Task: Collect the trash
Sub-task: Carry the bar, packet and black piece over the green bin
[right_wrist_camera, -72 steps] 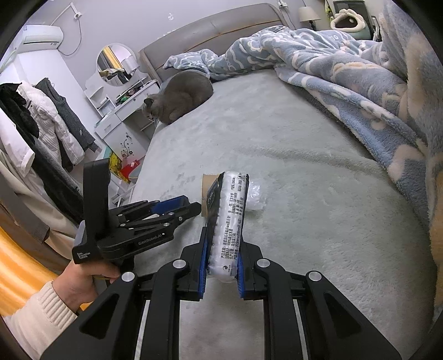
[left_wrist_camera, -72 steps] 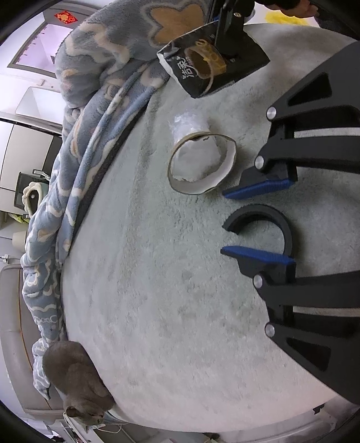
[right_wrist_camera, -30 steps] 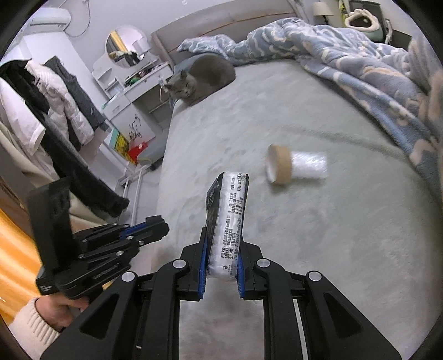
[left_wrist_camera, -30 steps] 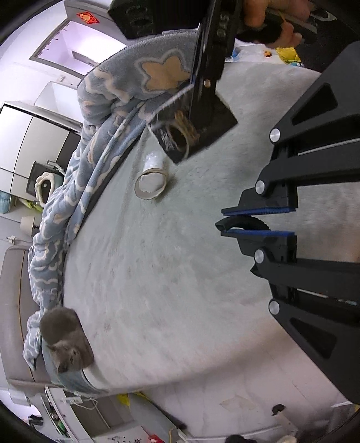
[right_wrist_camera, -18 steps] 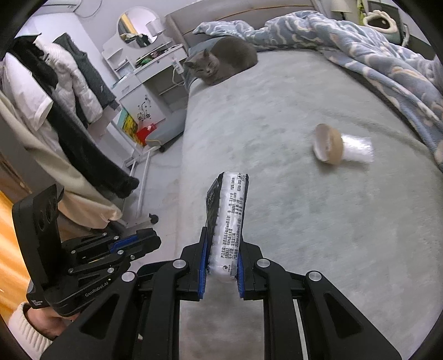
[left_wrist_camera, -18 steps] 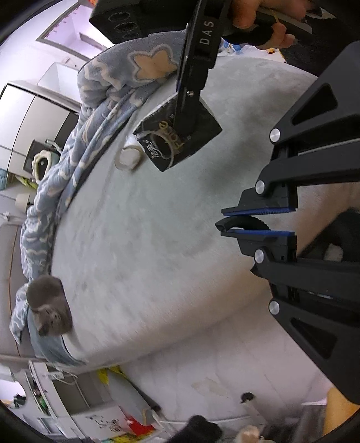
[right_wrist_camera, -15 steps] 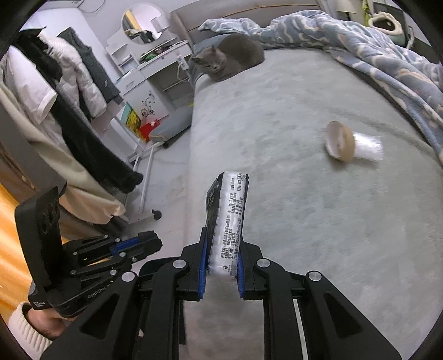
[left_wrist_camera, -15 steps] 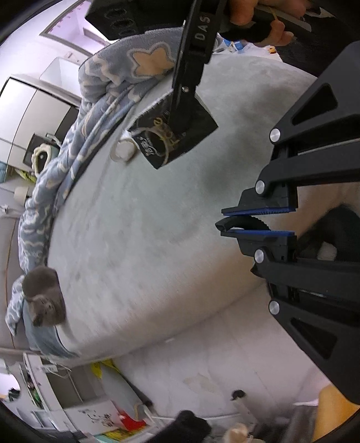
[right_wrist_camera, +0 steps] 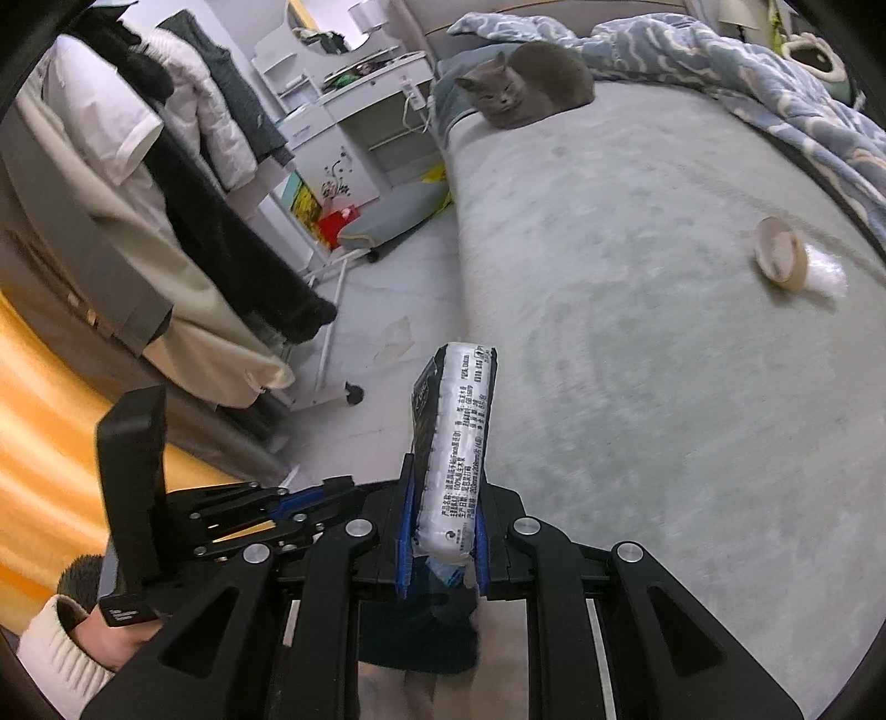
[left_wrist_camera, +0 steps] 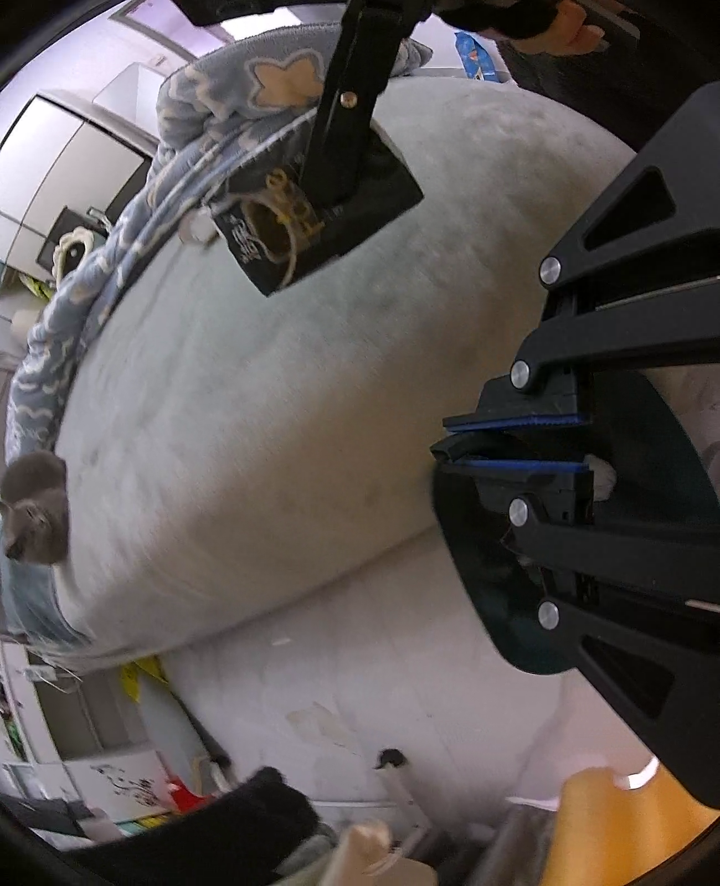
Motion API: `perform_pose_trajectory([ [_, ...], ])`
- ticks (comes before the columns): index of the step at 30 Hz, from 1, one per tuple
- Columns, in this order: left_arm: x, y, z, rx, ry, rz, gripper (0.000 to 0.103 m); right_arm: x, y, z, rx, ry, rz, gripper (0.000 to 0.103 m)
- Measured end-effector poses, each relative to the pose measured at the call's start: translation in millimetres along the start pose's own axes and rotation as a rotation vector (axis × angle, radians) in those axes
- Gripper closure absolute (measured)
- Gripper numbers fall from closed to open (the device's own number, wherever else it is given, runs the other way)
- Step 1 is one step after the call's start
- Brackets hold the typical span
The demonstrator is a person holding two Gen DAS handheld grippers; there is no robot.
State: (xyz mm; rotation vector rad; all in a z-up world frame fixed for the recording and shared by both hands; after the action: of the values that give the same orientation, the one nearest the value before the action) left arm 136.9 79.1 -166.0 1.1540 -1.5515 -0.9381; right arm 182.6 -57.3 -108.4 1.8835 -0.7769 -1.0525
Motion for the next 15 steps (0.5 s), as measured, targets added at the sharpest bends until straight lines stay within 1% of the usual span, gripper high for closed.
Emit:
perform_pose_trajectory([
  [7, -31.0, -15.5, 25.4, -0.076, 0.052, -0.022, 0.093, -33.0, -29.4, 16.5, -0.073, 0.054, 0.011, 0.086],
  [11, -49.8, -31.2, 46.0, -0.165, 0.089, -0.019, 0.093, -43.5, -44.1, 24.8, -0.114, 0.076, 0.023, 0.086],
  [15, -62.0, -43.2, 63.7, -0.231, 0.118, -0.001, 0.093, -53.4, -62.0, 31.6, -0.161, 0.099, 0.034, 0.086],
])
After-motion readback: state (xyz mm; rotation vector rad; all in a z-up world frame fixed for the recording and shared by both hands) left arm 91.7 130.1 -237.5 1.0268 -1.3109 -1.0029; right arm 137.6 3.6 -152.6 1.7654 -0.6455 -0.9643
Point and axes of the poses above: each gripper's, at about its wrist camera, not at the fingertips, and y roughly against the way its jaws point, x to its right, z to its underside, the point moved 7 cm from there along -y, roughly the way its jaws point, and after that the axes turned 15 degrees about -x, right-handed, at the moved point
